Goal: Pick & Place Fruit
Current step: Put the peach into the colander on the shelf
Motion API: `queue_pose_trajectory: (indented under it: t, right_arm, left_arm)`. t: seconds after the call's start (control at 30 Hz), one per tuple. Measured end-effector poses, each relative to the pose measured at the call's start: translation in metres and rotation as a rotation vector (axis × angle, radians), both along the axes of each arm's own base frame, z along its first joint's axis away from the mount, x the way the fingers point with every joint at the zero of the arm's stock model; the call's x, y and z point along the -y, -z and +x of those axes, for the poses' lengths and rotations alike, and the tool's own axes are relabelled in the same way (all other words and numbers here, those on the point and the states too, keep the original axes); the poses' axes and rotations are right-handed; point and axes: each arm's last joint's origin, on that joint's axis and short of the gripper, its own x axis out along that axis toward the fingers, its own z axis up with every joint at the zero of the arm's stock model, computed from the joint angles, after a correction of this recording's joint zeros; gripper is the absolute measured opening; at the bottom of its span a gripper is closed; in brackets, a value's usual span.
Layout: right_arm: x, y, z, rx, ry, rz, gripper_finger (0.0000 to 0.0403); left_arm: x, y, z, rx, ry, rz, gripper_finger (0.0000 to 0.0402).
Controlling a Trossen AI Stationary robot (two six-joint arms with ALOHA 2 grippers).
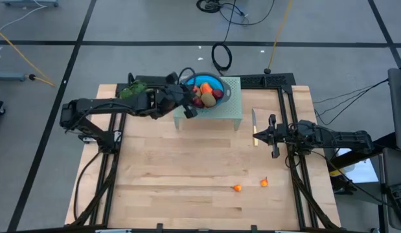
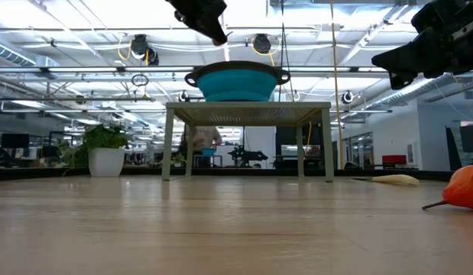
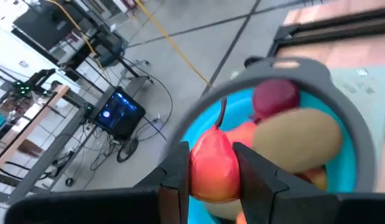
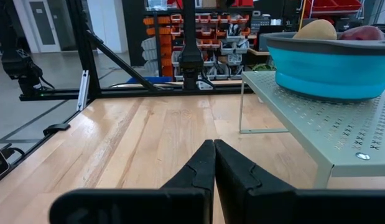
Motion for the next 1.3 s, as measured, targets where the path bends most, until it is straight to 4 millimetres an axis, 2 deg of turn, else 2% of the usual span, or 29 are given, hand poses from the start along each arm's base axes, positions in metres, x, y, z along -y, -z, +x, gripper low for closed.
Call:
queue_pose_trajectory:
  t: [0.33, 0.87, 1.3]
  right_arm:
    - [0.000, 0.000, 0.000, 0.000, 0.000, 0.000, 0.0004]
    - [0.000, 0.000, 0.000, 0.000, 0.000, 0.000, 0.0004]
    - [0.000, 0.000, 0.000, 0.000, 0.000, 0.000, 0.0004]
  left_arm:
    - [-0.011, -0.016, -0.008, 0.101, -0.036, 0.015, 0.0093]
    - [-0.017, -0.017, -0.009, 0.117, -0.051, 0.020, 0.0093]
    - [-0.026, -0.016, -0.010, 0.299, -0.040, -0.216, 0.0093]
